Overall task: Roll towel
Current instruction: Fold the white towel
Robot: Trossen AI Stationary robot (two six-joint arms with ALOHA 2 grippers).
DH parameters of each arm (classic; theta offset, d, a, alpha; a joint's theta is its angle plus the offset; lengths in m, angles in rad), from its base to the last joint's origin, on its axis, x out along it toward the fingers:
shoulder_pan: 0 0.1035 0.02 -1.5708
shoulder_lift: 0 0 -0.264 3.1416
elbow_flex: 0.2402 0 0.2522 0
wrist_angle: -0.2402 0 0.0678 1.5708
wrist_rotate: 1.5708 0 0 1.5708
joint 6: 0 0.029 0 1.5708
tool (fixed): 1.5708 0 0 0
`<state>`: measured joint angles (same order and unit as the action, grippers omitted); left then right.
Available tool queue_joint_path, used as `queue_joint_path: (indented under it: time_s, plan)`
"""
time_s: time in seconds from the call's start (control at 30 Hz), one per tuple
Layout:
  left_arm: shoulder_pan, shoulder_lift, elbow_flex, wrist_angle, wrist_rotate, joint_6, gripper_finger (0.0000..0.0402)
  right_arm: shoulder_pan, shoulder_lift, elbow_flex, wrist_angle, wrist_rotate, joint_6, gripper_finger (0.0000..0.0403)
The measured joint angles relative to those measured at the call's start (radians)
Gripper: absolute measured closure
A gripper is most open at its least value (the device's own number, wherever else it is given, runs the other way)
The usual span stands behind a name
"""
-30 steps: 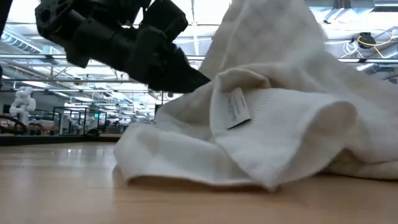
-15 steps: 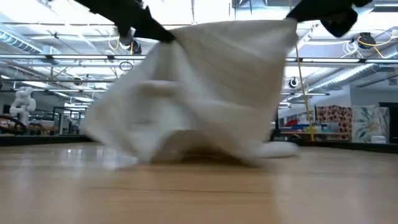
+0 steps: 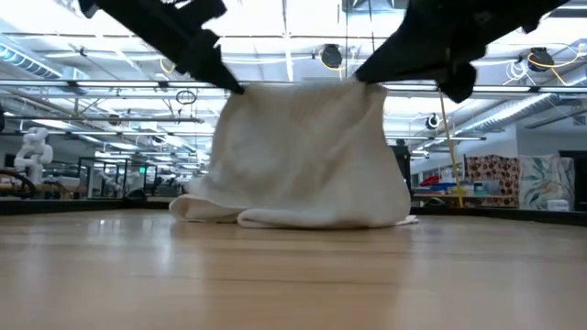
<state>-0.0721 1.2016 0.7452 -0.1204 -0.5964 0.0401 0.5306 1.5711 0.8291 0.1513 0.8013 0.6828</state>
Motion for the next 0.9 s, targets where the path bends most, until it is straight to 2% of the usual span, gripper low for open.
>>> queue_joint_path:
  time_s: [0.2, 0.33, 0.5, 0.77, 0.83, 0.9]
  plan:
    - [-0.067, 0.044, 0.000, -0.162, 0.094, -0.228, 0.0200, -0.040, -0.014, -0.001, -0.001, 0.005, -0.037, 0.0403]
    - [-0.137, 0.105, 0.000, -0.179, 0.173, -0.291, 0.0163, -0.070, -0.014, -0.001, 0.003, 0.007, -0.065, 0.0403]
    - [-0.199, 0.231, 0.000, -0.197, 0.168, -0.317, 0.0158, -0.100, -0.015, -0.001, 0.002, 0.007, -0.081, 0.0403]
    - [-0.239, 0.413, -0.001, -0.215, -0.045, -0.308, 0.0158, -0.115, -0.015, -0.001, -0.006, 0.005, -0.111, 0.0403]
    - [-0.231, 0.446, -0.001, -0.213, -0.048, -0.266, 0.0169, -0.115, -0.015, -0.001, -0.005, 0.005, -0.125, 0.0403]
    - [-0.221, 0.476, -0.001, -0.200, -0.047, -0.240, 0.0195, -0.115, -0.015, -0.001, -0.007, 0.005, -0.127, 0.0403]
